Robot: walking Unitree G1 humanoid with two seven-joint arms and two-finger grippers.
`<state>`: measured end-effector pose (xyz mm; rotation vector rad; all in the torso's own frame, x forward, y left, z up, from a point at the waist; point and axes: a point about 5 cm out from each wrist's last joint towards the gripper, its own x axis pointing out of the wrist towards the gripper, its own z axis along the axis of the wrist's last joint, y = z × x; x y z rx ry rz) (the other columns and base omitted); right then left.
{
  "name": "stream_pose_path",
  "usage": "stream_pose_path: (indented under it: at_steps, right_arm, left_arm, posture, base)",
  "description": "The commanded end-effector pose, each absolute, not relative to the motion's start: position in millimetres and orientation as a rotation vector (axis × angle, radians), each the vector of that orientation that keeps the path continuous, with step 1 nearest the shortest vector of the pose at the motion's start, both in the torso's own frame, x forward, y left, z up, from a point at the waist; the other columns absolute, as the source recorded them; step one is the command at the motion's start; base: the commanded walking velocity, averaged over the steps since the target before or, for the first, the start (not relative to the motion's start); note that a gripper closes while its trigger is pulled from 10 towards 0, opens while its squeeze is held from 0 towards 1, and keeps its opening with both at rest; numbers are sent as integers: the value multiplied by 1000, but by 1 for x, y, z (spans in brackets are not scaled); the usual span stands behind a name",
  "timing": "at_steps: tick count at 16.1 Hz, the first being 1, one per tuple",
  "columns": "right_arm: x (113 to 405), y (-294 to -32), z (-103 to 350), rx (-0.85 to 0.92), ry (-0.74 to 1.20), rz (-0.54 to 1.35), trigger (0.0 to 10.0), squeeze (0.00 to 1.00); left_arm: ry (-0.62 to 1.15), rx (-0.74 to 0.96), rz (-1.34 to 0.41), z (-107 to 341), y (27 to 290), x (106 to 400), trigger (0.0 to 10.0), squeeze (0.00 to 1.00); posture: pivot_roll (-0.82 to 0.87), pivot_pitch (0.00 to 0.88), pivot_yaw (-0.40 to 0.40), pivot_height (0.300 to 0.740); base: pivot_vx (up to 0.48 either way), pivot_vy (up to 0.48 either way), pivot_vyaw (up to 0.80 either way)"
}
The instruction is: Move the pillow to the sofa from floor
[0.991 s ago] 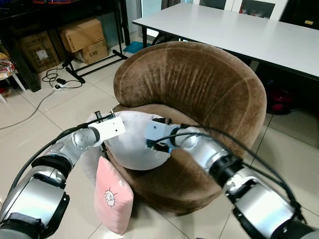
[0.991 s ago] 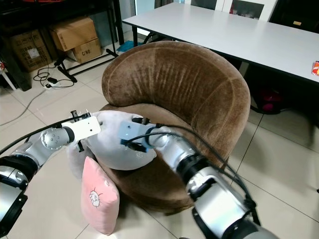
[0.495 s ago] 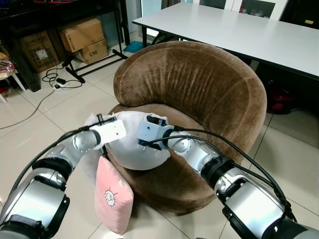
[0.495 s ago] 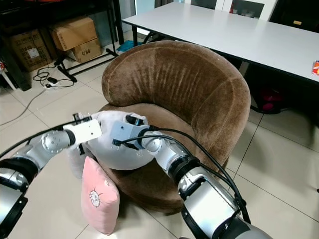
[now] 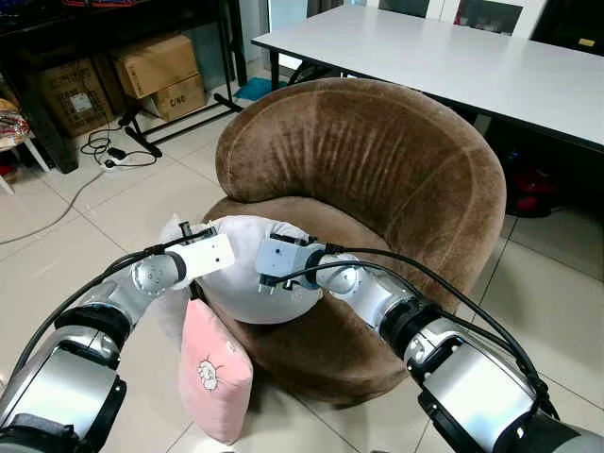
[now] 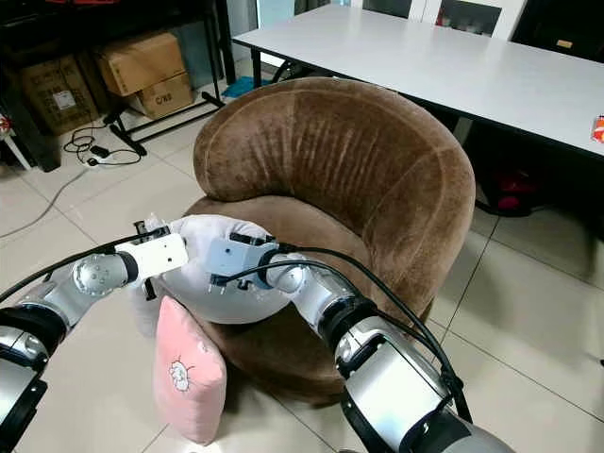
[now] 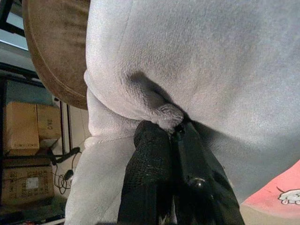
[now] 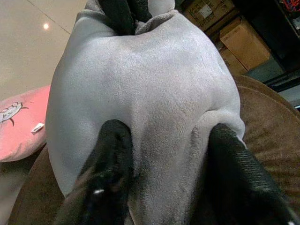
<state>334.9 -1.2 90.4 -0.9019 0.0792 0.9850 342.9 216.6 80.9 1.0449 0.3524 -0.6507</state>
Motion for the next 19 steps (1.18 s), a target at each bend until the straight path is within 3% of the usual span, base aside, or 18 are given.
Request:
stream_pose_path:
  at_steps: [1,13,14,15,16,17,19]
  right_arm:
    - [338,5,100,-926,39,998,0,0]
    - [339,2,99,-920,41,982,0,0]
    - [340,1,100,-889,43,968,0,0]
    - [343,-3,101,-820,46,928,0,0]
    - [344,-5,103,-795,40,915,0,0]
    - [347,-8,109,-715,14,881,0,0]
    - [350,-14,119,-584,-41,838,0,0]
  left_arm:
    - [357,1043,-676,79,215,341,0,0]
    - [339,985,-646,80,218,340,0,0]
    - [298,919,-605,85,218,342,10000,0]
    - [211,843,-573,98,219,344,10000,47]
    - [183,825,-564,102,220,343,10000,643]
    - [125,765,-556,110,222,340,10000,1000]
    - [29,666,-548,126,222,325,10000,1000]
  posture:
    - [-83,0,2,740]
    - [-77,0,3,740]
    - [-73,0,3,740]
    - [-71,0,13,740]
    - [-71,0,13,740]
    - [-68,0,16,740]
    - [-70,0,22,740]
  base:
    - [0,0,0]
    - [0,0,0]
    - [0,0,0]
    - [0,0,0]
    - [0,0,0]
    - [0,0,0]
    - [0,0,0]
